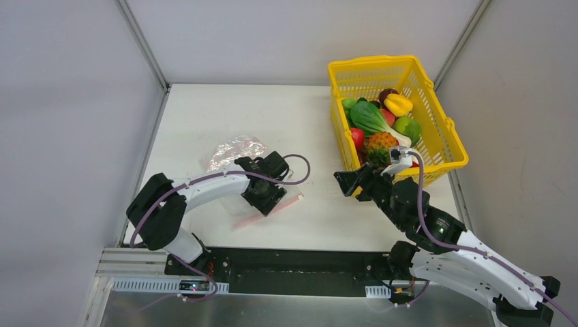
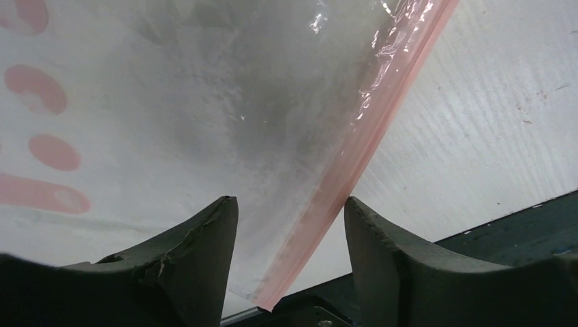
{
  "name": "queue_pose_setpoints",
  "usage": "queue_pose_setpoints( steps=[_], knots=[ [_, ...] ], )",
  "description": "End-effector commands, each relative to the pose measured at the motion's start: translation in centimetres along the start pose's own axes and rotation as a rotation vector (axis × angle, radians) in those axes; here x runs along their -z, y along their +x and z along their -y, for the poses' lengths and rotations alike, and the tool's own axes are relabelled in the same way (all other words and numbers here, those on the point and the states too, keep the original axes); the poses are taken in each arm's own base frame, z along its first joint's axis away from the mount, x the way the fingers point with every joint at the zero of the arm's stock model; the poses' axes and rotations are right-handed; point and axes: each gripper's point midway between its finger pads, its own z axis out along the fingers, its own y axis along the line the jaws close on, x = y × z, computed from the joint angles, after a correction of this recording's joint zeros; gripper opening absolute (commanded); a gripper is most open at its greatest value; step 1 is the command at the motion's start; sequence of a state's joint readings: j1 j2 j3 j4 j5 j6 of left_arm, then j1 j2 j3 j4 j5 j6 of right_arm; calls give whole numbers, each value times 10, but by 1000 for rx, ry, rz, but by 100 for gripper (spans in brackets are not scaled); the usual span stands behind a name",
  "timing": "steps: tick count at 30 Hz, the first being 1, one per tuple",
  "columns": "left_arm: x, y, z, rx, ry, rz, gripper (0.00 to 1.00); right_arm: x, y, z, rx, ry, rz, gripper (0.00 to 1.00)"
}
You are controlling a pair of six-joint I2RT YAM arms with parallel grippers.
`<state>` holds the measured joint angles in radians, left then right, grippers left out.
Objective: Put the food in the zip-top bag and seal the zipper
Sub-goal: Pick up the zipper food storage bag at the center of the board.
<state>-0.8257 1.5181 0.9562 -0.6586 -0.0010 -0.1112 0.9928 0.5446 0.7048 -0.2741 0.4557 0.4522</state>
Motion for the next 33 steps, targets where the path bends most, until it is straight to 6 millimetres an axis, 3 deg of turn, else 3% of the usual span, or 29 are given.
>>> queue_pose_setpoints(
  steps=[1,7,14,20,22,28,33],
  knots=[
    [3,-1,-6,-17,-43,-21,58,0,-5,2,-11,21,20,72],
    [0,0,-5,-22,-44,-44,52,0,-6,4,-13,28,27,72],
    [2,-3,-7,-20,-55,-27,29,0,-6,7,-13,37,31,71],
    [6,-12,-9,-2,-65,25,1,0,-4,9,-14,45,32,69],
    [10,-15,-14,16,-97,46,0,0,-4,8,-18,39,28,68],
    [39,-39,-23,121,-142,233,0,-1,0,-11,-26,-39,-8,68],
    [83,-65,-21,258,-96,460,0,-12,18,-37,-21,-116,-120,71]
  ],
)
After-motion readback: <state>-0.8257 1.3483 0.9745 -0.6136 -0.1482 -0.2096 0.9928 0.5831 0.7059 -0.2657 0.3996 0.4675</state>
